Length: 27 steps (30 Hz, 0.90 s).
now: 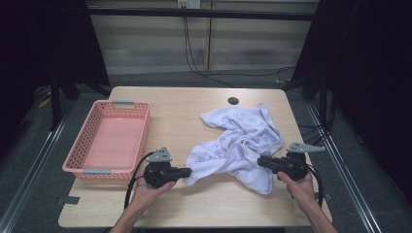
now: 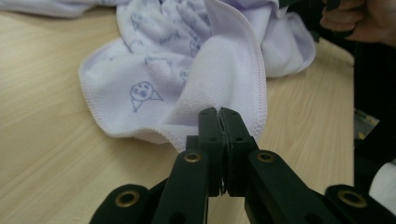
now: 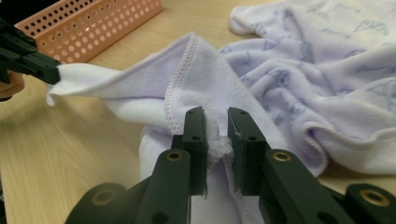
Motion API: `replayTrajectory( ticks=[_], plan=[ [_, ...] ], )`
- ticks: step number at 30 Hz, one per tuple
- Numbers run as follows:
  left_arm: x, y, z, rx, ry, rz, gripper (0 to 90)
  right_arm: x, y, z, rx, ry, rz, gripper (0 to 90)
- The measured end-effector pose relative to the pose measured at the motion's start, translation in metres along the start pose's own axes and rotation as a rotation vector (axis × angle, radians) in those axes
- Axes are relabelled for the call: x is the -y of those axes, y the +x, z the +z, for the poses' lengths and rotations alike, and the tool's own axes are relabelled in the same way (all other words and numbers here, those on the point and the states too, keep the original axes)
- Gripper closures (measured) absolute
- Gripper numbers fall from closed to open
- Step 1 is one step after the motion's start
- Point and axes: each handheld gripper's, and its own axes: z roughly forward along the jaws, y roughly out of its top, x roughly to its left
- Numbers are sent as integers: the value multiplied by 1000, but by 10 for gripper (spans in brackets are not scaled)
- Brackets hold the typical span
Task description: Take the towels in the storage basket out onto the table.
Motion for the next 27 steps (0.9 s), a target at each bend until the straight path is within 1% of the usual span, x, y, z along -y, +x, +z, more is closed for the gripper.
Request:
replayTrajectory(
  ticks=[1, 2, 3, 4, 5, 6, 7, 8, 9, 10, 11, 12, 14, 15, 16, 18, 19, 21, 23, 24, 25, 26, 27],
  plan=[
    [0, 0, 0, 0, 0, 0, 884, 0, 0, 0, 0, 0, 0, 780],
    [-2, 1, -7, -20, -18, 4, 884, -1, 0, -2, 3, -9, 3, 782],
    [-2, 2, -10, -17, -33, -5, 885, -1, -2, -7, 3, -27, 6, 798],
    [-2, 3, -13, -19, -36, -6, 884, -3, -3, -9, 13, -34, 9, 798],
    [-3, 5, -17, -32, -43, -7, 885, -4, -4, -11, 13, -42, 10, 807],
    [-4, 9, -23, -35, -71, -30, 885, -8, -6, -16, 24, -58, 15, 829],
    [-4, 9, -23, -35, -71, -30, 884, -8, -6, -16, 24, -58, 15, 829],
    [-7, 11, -26, -47, -79, -29, 884, -10, -6, -18, 28, -66, 14, 832],
    [-12, 15, -30, -56, -97, -47, 884, -17, -8, -23, 26, -83, 17, 838],
    [-17, 17, -31, -48, -112, -57, 884, -21, -9, -25, 32, -97, 14, 839],
    [-23, 18, -33, -49, -125, -54, 884, -27, -11, -27, 38, -115, 20, 840],
    [-31, 18, -34, -57, -137, -49, 884, -34, -12, -29, 45, -132, 22, 840],
    [-48, 19, -38, -65, -158, -32, 885, -53, -15, -33, 65, -159, 6, 840],
    [-57, 20, -40, -78, -180, -32, 884, -63, -16, -36, 72, -174, -1, 841],
    [-66, 21, -44, -74, -208, -37, 884, -75, -16, -38, 81, -189, -10, 842],
    [-84, 22, -51, -85, -251, -33, 885, -98, -17, -46, 99, -219, -26, 843],
    [-84, 22, -51, -85, -251, -33, 885, -98, -17, -46, 99, -219, -26, 843],
    [-103, 22, -59, -105, -283, -20, 885, -123, -18, -56, 127, -259, -40, 843],
    [-120, 23, -66, -115, -299, -7, 886, -144, -18, -66, 145, -298, -49, 845],
    [-134, 22, -73, -137, -315, 8, 886, -162, -18, -76, 160, -331, -60, 846],
    [-134, 22, -73, -137, -315, 8, 886, -162, -18, -76, 160, -331, -60, 846],
    [-148, 19, -81, -141, -348, 17, 886, -179, -16, -86, 171, -361, -74, 847],
    [-148, 19, -81, -141, -348, 17, 887, -185, -15, -90, 177, -372, -77, 847]
  ],
)
